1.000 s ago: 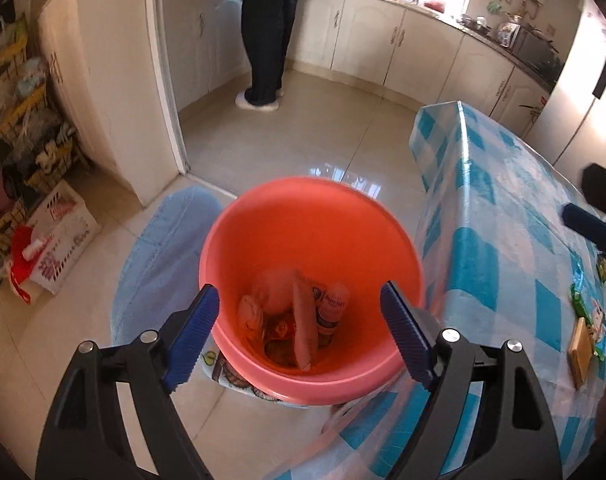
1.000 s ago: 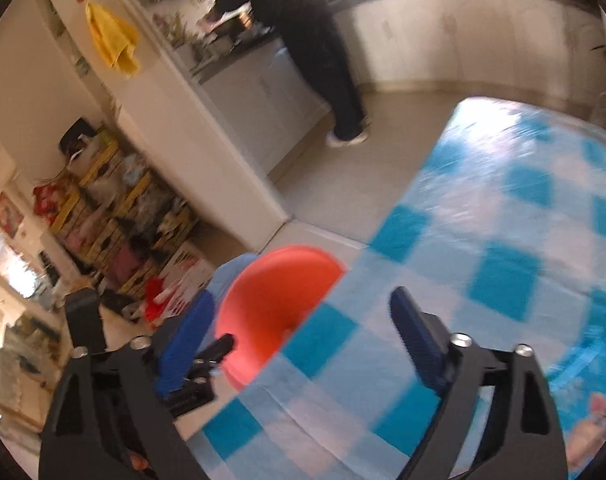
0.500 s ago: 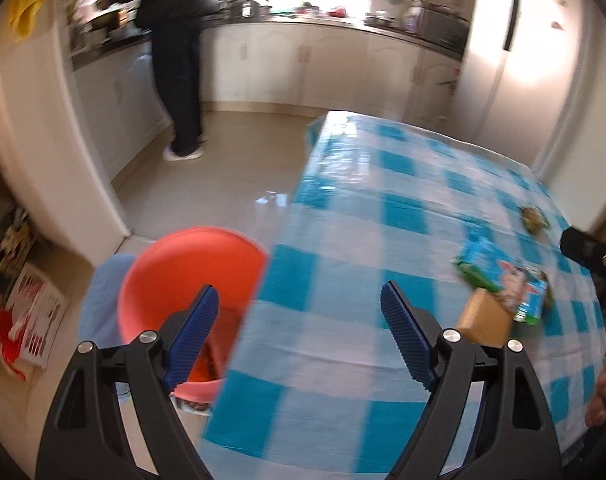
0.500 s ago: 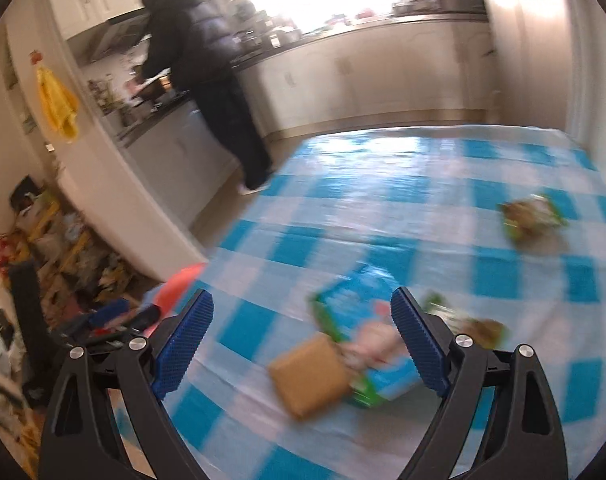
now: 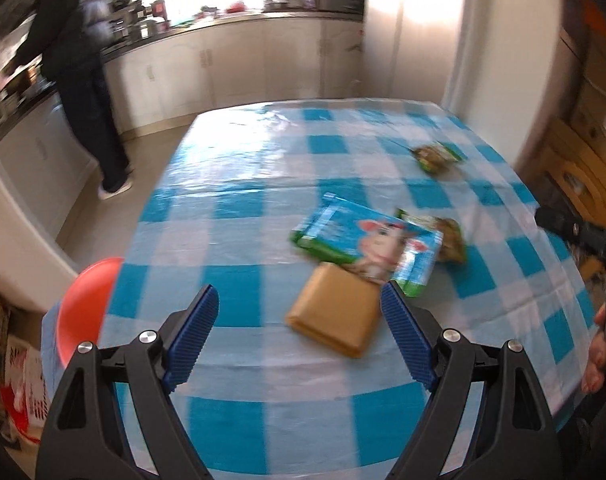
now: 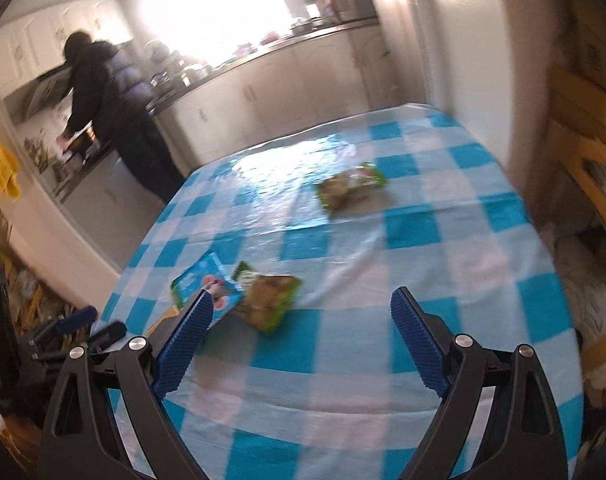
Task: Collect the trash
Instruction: 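Return both tools over the table toward the remaining packets, then grasp the tan pad with the left tool while the right tool grasps the green snack packet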
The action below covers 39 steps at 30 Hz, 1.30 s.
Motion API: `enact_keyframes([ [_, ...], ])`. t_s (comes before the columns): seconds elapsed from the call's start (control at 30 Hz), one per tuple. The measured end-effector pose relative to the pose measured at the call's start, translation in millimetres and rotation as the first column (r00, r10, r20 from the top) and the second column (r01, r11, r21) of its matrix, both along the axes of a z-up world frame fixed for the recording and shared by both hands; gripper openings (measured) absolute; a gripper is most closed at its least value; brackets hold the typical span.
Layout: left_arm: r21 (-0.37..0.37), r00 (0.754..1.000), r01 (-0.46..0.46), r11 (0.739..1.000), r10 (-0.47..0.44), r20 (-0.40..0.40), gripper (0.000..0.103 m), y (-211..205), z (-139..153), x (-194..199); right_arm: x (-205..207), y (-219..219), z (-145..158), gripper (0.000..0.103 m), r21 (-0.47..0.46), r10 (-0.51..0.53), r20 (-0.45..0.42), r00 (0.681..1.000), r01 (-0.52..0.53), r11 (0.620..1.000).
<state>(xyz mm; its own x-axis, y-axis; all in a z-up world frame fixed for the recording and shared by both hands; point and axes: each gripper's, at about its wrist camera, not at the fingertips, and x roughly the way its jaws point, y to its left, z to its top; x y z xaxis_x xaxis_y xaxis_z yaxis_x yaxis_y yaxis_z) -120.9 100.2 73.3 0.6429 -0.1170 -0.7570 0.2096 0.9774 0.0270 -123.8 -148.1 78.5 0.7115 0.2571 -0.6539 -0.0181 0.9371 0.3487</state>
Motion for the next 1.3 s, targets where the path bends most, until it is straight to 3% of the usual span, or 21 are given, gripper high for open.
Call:
enact_keyframes([
  [0.2, 0.042, 0.996, 0.084, 0.996, -0.083, -0.025, 0.084, -40.2, -10.5, -8.7, -7.3, -35.6, -7.2, 0.09, 0.031, -0.062, -0.011, 0.998, 0.062, 0.998],
  [0.53, 0.034, 0.993, 0.057, 0.998, -0.053, -0.101, 0.084, -42.9, -30.3, -2.2, -8.5, -61.1, -24.8, 0.09, 0.017, -0.088, -0.05, 0.995, 0.088, 0.996],
  [0.9, 0.056, 0.991, 0.005, 0.998, 0.003, -0.134, 0.084, -24.8, -45.5, 19.2, 6.9, -47.3, -28.9, 0.09, -0.001, -0.03, -0.073, 0.997, 0.03, 1.0],
  [1.3, 0.03, 0.989, 0.069, 0.997, -0.064, -0.133, 0.084, -15.2, -55.2, 32.9, 44.3, -32.1, -27.3, 0.09, -0.041, 0.0, -0.112, 0.994, -0.004, 0.999],
])
